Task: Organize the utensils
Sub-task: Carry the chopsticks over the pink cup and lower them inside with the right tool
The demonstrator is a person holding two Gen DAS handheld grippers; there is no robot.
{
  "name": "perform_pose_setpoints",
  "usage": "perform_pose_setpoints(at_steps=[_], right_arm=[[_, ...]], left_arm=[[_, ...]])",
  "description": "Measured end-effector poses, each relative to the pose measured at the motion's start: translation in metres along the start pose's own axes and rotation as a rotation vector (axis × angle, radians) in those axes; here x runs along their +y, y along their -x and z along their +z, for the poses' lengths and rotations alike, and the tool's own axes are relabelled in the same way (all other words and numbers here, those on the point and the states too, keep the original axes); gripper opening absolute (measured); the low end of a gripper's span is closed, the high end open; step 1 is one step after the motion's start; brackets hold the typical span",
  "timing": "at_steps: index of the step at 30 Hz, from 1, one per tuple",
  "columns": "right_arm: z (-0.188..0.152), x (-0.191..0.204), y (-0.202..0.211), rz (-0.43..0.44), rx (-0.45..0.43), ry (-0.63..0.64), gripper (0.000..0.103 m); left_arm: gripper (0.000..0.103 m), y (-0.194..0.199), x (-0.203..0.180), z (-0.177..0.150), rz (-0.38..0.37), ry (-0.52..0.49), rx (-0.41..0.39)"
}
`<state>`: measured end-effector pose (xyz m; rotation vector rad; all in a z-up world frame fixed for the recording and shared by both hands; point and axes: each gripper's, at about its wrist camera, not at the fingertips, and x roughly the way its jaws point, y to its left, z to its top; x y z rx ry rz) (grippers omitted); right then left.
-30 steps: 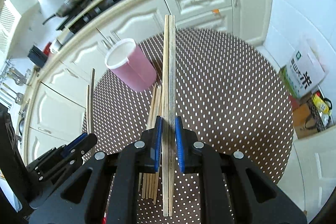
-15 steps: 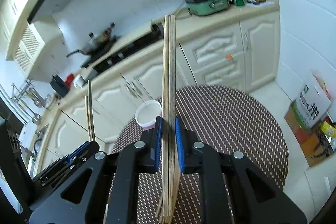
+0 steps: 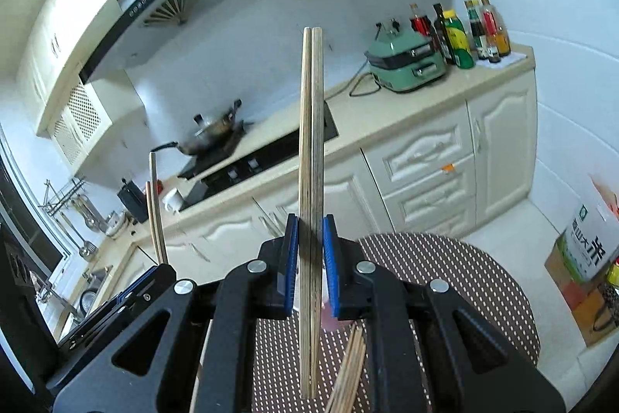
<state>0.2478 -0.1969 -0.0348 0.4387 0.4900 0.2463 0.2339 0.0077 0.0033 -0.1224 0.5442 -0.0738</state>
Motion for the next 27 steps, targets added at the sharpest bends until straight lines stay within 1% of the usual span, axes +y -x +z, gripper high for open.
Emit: perform_pose_setpoints(at_steps=[4, 9, 16, 19, 23, 27], right_arm=[[0.010, 0.003, -0.008, 0.023, -0.024, -0.007, 0.012], [0.021, 0.007, -0.031, 0.031, -0.045, -0.015, 0.012], [0.024, 0.006, -0.076, 0.004, -0.030, -0.015, 0.012], [0.022, 0.003, -0.099, -0.010, -0.015, -0.024, 0.012], [0.017, -0.002, -0.125, -0.004, 0.000, -0.039, 0.012], [0.009, -0.009, -0.150, -0.010, 0.021, -0.053, 0.012]], left_arm=[[0.012, -0.006, 0.000, 0.013, 0.005, 0.003, -0.032], [0.012, -0.027, 0.005, 0.030, -0.006, 0.023, -0.057], [0.012, -0.077, 0.017, 0.048, -0.040, 0.050, -0.062], [0.012, -0.101, 0.023, 0.049, -0.042, 0.056, -0.053], [0.012, -0.130, 0.031, 0.046, -0.051, 0.077, -0.041], [0.012, -0.153, 0.042, 0.038, -0.067, 0.094, -0.063]])
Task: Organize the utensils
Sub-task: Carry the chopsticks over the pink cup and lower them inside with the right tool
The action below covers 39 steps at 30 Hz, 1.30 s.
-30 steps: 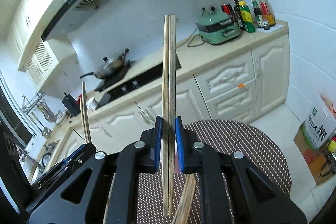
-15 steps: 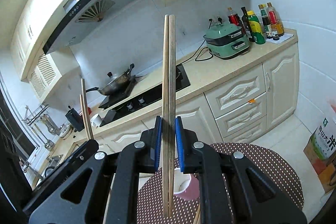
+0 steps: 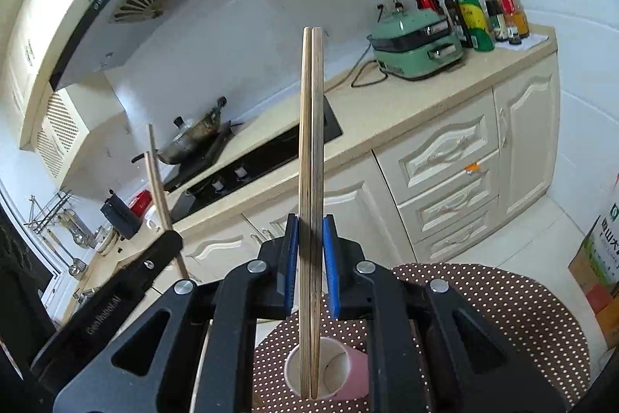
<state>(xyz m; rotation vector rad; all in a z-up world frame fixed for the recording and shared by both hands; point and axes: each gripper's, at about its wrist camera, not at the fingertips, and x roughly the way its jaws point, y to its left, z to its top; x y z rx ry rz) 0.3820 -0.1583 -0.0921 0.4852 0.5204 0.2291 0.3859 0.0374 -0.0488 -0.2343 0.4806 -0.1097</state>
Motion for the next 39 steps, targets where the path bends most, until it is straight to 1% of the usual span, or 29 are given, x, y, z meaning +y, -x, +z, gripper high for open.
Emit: perform_pose_setpoints(at_steps=[2, 4, 7, 10, 15, 18, 26, 33, 36, 39], right_arm=[[-0.005, -0.005, -0.009, -0.005, 0.001, -0.021, 0.012], [-0.009, -0.009, -0.019, -0.008, 0.005, -0.036, 0.012], [-0.018, -0.013, -0.032, -0.006, 0.020, -0.038, 0.012], [-0.028, -0.012, -0.043, -0.022, 0.036, -0.002, 0.012], [-0.049, -0.010, -0.055, -0.036, 0.066, 0.054, 0.012], [-0.059, -0.011, -0.062, -0.040, 0.096, 0.062, 0.012], [-0.078, -0.009, -0.063, -0.042, 0.157, 0.087, 0.012], [-0.090, -0.012, -0.060, -0.037, 0.198, 0.073, 0.012], [-0.094, -0.012, -0.059, -0.041, 0.220, 0.080, 0.012], [-0.099, -0.011, -0.058, -0.046, 0.234, 0.095, 0.012]], left_arm=[[0.012, -0.011, 0.005, -0.006, 0.005, -0.015, -0.014], [0.012, -0.024, 0.011, -0.013, 0.017, -0.020, 0.004], [0.012, -0.040, 0.018, -0.023, 0.002, -0.014, 0.029], [0.012, -0.054, 0.022, -0.039, 0.002, -0.028, 0.057], [0.012, -0.074, 0.031, -0.064, 0.024, 0.000, 0.116], [0.012, -0.080, 0.033, -0.073, 0.027, -0.010, 0.137], [0.012, -0.074, 0.039, -0.089, 0.013, -0.023, 0.193], [0.013, -0.068, 0.042, -0.106, 0.025, -0.018, 0.252], [0.012, -0.062, 0.042, -0.109, 0.025, -0.022, 0.259], [0.012, -0.062, 0.043, -0.114, 0.030, -0.020, 0.284]])
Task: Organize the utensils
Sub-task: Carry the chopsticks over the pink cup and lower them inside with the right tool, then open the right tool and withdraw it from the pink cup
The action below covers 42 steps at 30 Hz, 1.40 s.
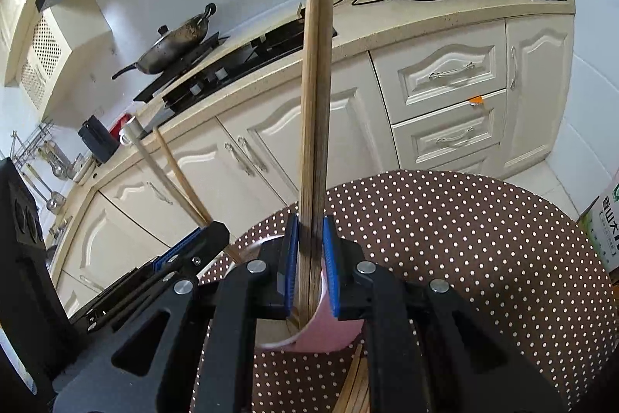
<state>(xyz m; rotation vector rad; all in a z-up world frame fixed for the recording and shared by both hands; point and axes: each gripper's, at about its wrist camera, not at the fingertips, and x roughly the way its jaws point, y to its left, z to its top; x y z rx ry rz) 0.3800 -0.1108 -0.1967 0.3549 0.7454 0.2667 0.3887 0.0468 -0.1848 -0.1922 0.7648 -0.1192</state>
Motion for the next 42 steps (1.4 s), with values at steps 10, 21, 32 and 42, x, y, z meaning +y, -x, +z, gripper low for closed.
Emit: perform_pose_setpoints(at_steps=[10, 21, 32, 42], right_arm=[[-0.008, 0.005, 0.001, -0.015, 0.035, 0.025, 0.014], [-0.013, 0.001, 0.016, -0.048, 0.047, 0.019, 0.039], [-0.020, -0.003, 0.050, -0.099, 0.034, 0.016, 0.057], [-0.032, -0.001, 0.089, -0.126, 0.022, 0.038, 0.072]], left_arm=[[0.013, 0.001, 0.003, -0.014, 0.013, -0.015, 0.035], [0.013, 0.012, 0.000, -0.020, 0.021, -0.048, 0.073], [0.013, 0.040, -0.001, -0.026, 0.040, -0.081, 0.082], [0.013, 0.082, -0.008, -0.036, 0.050, -0.090, 0.063]])
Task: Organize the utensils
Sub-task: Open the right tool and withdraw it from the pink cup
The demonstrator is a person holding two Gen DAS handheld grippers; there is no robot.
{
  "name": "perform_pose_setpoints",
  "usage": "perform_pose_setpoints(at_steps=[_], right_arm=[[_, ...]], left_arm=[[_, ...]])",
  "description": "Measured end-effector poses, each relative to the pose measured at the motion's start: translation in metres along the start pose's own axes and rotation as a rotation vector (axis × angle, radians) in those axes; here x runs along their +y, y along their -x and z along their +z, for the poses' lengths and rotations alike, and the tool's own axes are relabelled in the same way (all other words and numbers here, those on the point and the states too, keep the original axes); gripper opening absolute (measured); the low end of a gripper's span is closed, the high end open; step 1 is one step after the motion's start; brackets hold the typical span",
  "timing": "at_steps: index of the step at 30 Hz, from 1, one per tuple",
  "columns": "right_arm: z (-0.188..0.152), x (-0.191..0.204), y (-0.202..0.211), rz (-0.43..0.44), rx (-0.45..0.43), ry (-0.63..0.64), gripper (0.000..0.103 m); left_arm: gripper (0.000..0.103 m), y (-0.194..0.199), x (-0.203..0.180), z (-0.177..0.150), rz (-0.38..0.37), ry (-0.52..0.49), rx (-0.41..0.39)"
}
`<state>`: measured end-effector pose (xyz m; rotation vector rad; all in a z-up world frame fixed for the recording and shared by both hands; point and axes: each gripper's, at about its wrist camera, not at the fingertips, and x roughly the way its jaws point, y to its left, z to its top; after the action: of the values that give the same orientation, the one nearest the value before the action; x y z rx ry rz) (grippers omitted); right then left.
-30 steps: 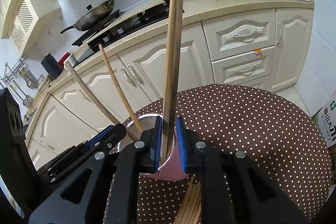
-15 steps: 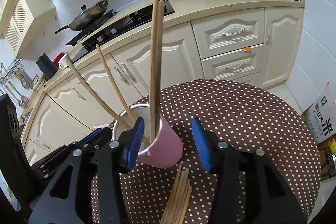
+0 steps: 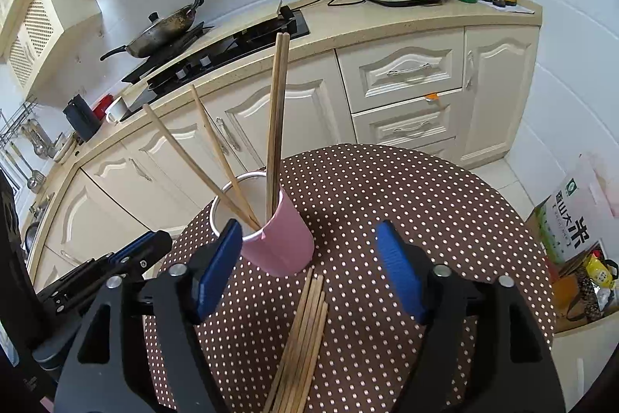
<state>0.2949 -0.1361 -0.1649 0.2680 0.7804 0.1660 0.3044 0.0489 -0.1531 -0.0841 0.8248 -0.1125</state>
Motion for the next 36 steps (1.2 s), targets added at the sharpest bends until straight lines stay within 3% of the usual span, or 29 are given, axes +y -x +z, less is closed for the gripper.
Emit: perform_pose_setpoints(at_steps=[7, 9, 10, 11, 20, 24, 36], right_arm=[[-0.009, 0.003, 0.027, -0.006, -0.018, 0.023, 0.076], [-0.012, 0.003, 0.036, -0.006, -0.026, 0.027, 0.077], [-0.013, 0.002, 0.039, -0.005, -0.028, 0.026, 0.077], [-0.014, 0.002, 0.043, -0.002, -0.031, 0.024, 0.077], [-0.024, -0.001, 0.077, 0.007, -0.056, 0.024, 0.079], [-0.031, -0.003, 0.091, 0.007, -0.067, 0.027, 0.087], [-0.054, -0.017, 0.114, 0.006, -0.034, 0.000, 0.095]], left_arm=[[0.014, 0.025, -0.007, -0.011, 0.009, -0.012, 0.003], [0.032, 0.032, -0.008, -0.015, 0.011, -0.015, -0.002], [0.051, 0.037, -0.009, -0.017, 0.013, -0.014, -0.013], [0.054, 0.041, -0.009, -0.018, 0.014, -0.013, -0.024], [0.056, 0.076, -0.022, -0.035, 0.024, -0.026, -0.058], [0.058, 0.090, -0.028, -0.042, 0.025, -0.030, -0.066], [0.072, 0.119, -0.042, -0.068, 0.050, -0.064, -0.055]])
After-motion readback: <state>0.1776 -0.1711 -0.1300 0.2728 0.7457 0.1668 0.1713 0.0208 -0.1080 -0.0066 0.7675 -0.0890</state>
